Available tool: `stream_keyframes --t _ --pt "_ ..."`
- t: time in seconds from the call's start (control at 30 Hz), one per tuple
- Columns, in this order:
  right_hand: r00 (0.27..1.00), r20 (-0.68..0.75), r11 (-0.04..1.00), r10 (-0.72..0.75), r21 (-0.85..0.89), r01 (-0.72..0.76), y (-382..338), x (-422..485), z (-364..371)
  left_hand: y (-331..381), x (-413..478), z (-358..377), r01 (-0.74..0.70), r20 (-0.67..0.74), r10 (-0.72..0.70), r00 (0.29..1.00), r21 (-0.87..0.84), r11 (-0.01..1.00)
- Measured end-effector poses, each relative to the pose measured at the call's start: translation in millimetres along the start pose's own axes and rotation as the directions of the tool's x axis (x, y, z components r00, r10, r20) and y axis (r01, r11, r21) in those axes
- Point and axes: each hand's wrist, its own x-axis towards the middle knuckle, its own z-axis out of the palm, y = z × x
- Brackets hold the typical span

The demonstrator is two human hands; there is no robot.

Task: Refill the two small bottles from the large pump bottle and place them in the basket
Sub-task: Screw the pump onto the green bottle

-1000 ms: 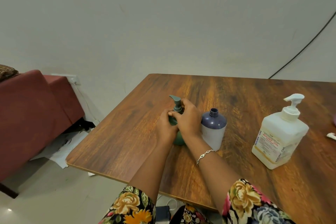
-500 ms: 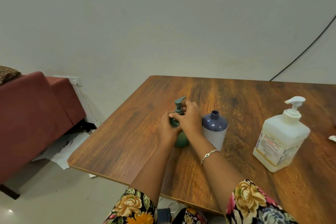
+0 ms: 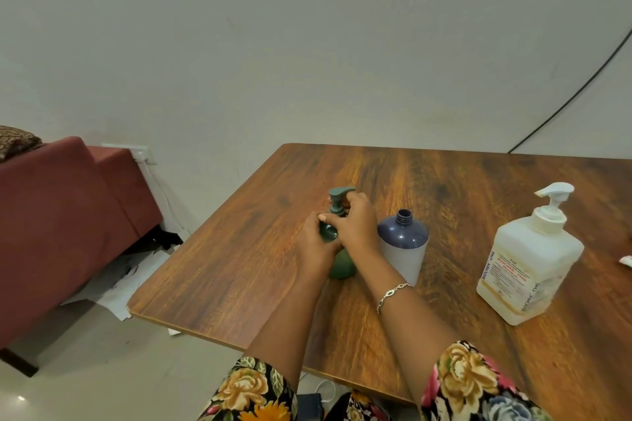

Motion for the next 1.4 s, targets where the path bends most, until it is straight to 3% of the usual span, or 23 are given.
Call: stream_keyframes --t 0.1,0.3,0.67,0.83,1.03,1.2,1.4 --pt "1.0 -0.001 0.999 0.019 0.027 -0.019 1 1 1 1 0 -1 0.002 0.0 -0.002 1.0 0.003 1.0" --pt "0.99 0.138 0.966 0.0 0.256 -0.036 10 -8 -7 1 0 -1 0.009 0.015 -0.009 1.0 -0.024 1.0" --pt "1.0 0.014 0.974 -0.017 0.228 0.013 6 -12 -3 2 0 -1 0.005 0.02 -0.006 1.0 0.032 0.999" --pt "0.999 0.037 0.99 -0.017 0.141 0.012 5 -11 -5 -1 0 1 -0.007 0.023 0.007 1.0 0.027 1.0" --pt "0.982 -0.006 0.974 -0.19 -0.13 0.188 8 -26 -4 0 -7 11 -0.04 -0.055 0.037 0.998 -0.07 0.997" --pt "0.947 -0.021 0.927 -0.321 -0.211 0.31 7 -37 -17 0 -20 16 -0.021 -0.099 0.024 0.995 0.034 0.999" --pt "0.864 -0.033 0.828 -0.503 -0.303 0.471 22 -54 -47 10 -52 31 -0.284 -0.183 0.378 0.907 0.394 0.874"
